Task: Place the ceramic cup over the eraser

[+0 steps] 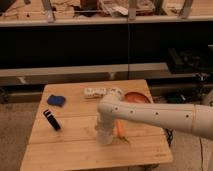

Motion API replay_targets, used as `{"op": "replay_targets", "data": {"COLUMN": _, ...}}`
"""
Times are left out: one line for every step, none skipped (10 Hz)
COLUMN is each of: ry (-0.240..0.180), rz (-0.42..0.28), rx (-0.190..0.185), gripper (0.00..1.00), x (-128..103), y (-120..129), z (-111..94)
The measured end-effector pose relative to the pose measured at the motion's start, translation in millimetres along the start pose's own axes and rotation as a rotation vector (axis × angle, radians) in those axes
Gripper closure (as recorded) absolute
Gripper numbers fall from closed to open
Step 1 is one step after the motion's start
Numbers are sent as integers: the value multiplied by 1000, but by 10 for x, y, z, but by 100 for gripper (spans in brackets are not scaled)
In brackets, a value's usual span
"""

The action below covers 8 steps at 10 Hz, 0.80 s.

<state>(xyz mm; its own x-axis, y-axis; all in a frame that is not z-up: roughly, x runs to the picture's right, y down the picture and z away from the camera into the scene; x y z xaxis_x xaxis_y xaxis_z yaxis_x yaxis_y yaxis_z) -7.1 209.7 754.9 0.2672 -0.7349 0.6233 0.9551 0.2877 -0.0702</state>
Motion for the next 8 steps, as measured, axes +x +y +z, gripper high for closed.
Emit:
{"op": "replay_targets", "data": {"ry": -2, "rz": 0, "rx": -6, "gripper": 84, "x": -13, "y": -1, "z": -2}}
{"op": "replay_targets", "data": {"ry": -3, "rz": -1, "rx": -13, "gripper": 84, "x": -28, "y": -8, "z": -8}}
{"op": "replay_targets", "data": {"ry": -3, "rz": -5, "rx": -17, "gripper": 84, "x": -42, "y": -24, "z": -27}}
{"op": "replay_targets", "data": {"ry": -2, "rz": -7, "rx": -18, "gripper": 84, "x": -51, "y": -35, "z": -60}}
{"op": "replay_targets", "data": {"ry": 2, "rz": -8, "rx": -16, "gripper": 84, "x": -48, "y": -52, "z": -128}}
{"op": "replay_targets", "data": {"ry": 6, "rz": -10, "rx": -11, "gripper": 84, "x": -37, "y": -73, "z": -186}}
{"op": "replay_targets", "data": {"ry": 11, "rz": -12, "rx": -1, "gripper": 84, "x": -17, "y": -108, "z": -275}}
{"op": "replay_targets", "data": {"ry": 17, "rz": -11, "rx": 10, "gripper": 84, "x": 20, "y": -145, "z": -405}}
